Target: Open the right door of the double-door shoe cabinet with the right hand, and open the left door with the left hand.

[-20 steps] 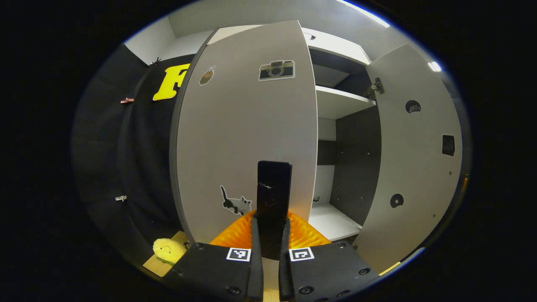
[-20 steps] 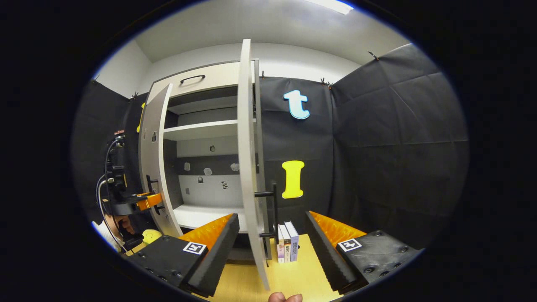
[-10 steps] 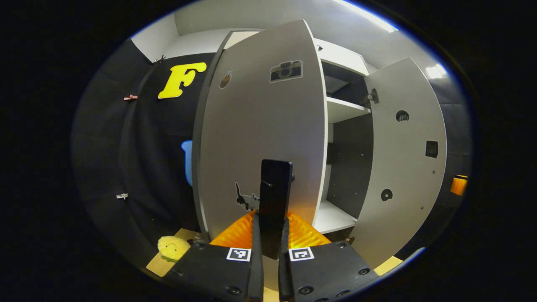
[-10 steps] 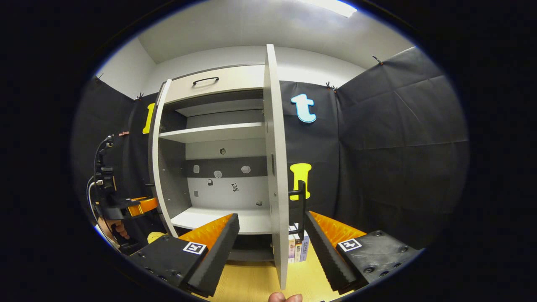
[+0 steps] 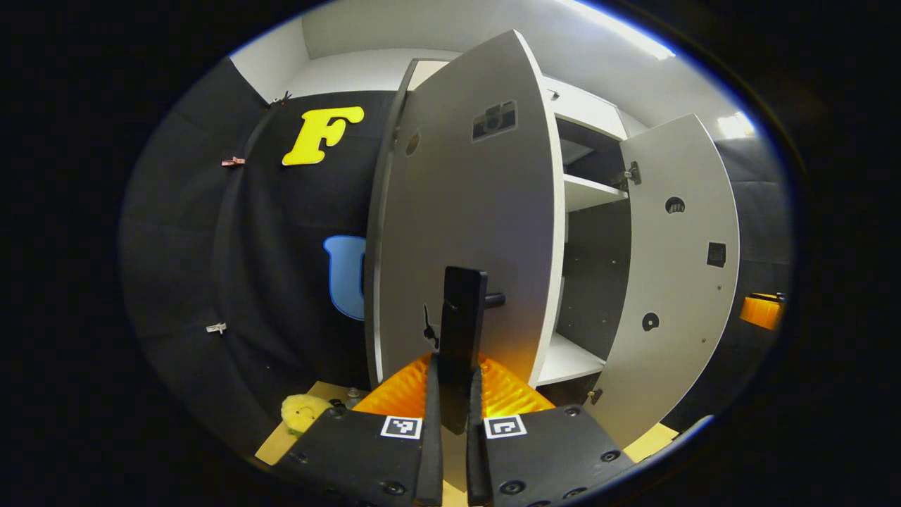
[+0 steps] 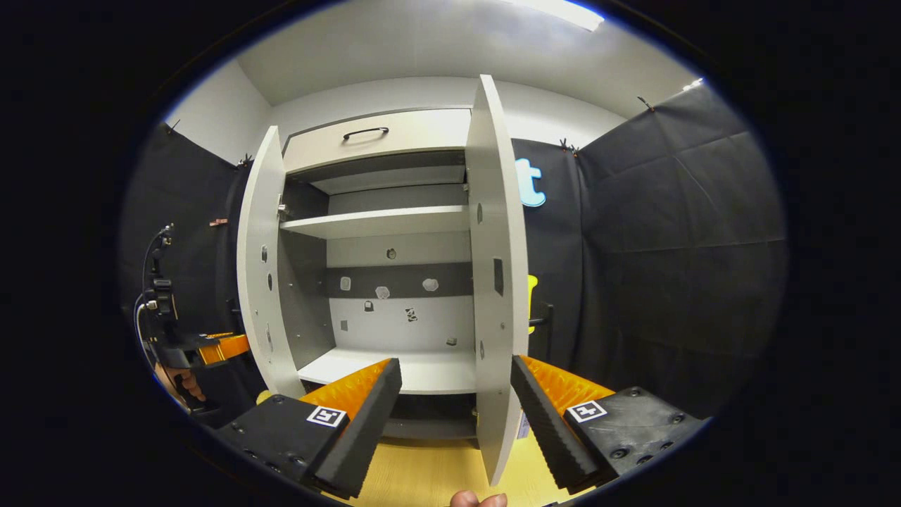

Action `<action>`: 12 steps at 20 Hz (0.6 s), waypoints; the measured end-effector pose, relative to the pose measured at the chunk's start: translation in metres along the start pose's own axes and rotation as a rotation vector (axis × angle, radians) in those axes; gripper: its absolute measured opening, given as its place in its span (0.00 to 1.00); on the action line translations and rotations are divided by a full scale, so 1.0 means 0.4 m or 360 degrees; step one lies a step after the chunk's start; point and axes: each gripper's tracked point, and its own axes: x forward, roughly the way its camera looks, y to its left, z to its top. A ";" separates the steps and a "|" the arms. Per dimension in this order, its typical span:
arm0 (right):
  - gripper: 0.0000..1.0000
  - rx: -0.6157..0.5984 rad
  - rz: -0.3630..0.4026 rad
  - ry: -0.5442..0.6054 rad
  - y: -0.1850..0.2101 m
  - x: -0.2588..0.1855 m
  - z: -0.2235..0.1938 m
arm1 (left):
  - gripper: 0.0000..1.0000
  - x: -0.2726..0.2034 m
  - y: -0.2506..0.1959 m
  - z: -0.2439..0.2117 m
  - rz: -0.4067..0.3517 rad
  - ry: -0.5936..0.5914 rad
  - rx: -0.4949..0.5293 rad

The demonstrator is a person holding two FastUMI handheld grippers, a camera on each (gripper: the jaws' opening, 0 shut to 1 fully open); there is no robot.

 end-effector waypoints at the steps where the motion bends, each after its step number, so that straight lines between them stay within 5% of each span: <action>1: 0.98 0.0000 0.0009 0.0000 0.011 -0.002 0.002 | 0.18 -0.006 0.010 -0.001 0.0001 0.0000 -0.0004; 12: 0.98 -0.0003 0.0058 0.0021 0.051 0.005 -0.006 | 0.17 -0.045 0.104 0.002 0.0006 -0.0028 -0.0015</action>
